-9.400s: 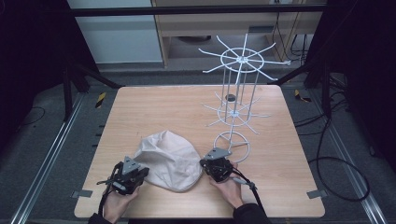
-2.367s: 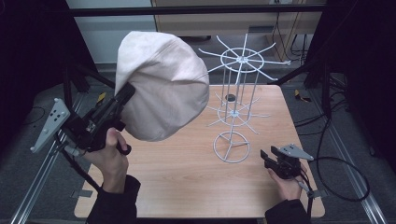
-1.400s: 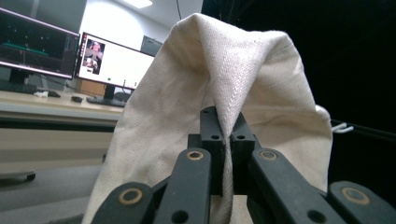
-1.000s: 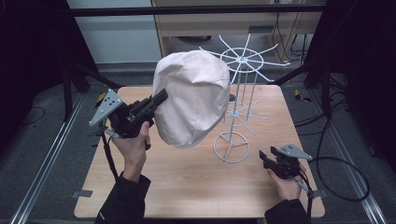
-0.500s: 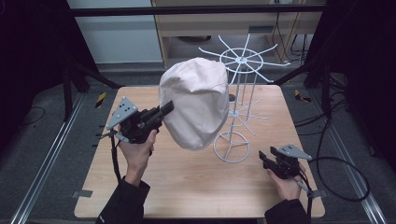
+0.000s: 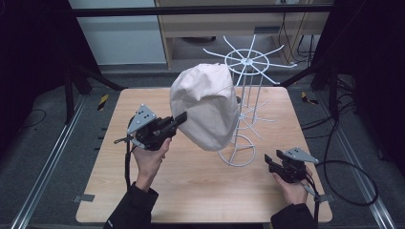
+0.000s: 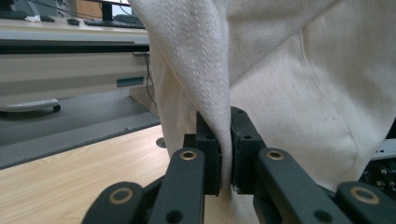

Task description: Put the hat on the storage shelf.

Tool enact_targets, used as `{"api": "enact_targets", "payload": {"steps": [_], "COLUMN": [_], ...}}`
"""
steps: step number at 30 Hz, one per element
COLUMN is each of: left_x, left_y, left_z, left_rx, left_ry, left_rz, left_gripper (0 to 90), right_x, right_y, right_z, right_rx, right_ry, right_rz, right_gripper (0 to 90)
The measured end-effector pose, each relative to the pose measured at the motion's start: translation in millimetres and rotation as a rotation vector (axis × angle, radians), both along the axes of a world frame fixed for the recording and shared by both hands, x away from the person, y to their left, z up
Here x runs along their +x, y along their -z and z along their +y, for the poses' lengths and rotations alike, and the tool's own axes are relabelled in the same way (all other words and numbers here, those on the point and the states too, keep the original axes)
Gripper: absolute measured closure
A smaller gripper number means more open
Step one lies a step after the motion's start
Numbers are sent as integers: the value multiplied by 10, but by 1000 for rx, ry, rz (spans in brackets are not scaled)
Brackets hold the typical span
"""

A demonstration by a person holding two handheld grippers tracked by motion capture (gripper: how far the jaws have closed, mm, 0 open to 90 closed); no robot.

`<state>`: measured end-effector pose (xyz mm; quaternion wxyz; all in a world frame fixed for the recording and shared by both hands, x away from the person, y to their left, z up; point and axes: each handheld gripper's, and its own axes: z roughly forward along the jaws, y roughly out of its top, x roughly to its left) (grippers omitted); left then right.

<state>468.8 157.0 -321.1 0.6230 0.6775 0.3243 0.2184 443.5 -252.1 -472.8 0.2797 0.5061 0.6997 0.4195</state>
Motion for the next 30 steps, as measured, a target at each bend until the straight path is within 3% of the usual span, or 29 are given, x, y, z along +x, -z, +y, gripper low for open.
{"api": "enact_targets", "payload": {"steps": [8,16,23,24,30], "left_x": [5,-78,-209,-237,-319], "left_y": [53,121,257,317,488], "left_z": [16,193,469,555,752], "left_rx": [13,24,65,84,152], "left_ry": [6,-16,-76,-90,-139], "left_rz": [6,1,25,44,75], "left_gripper": [695,538,436,421,377], "right_x": [-1,2,-1,-1,2], "right_y": [2,3,7,9,14], "right_z": [2,0,2,1,4], "right_rx": [-2,-3,-7,-6,8], "right_ry": [0,1,4,5,13], "right_rz": [-1,-1,-3,-3,-3], "right_gripper": [472,467,452,440,393]}}
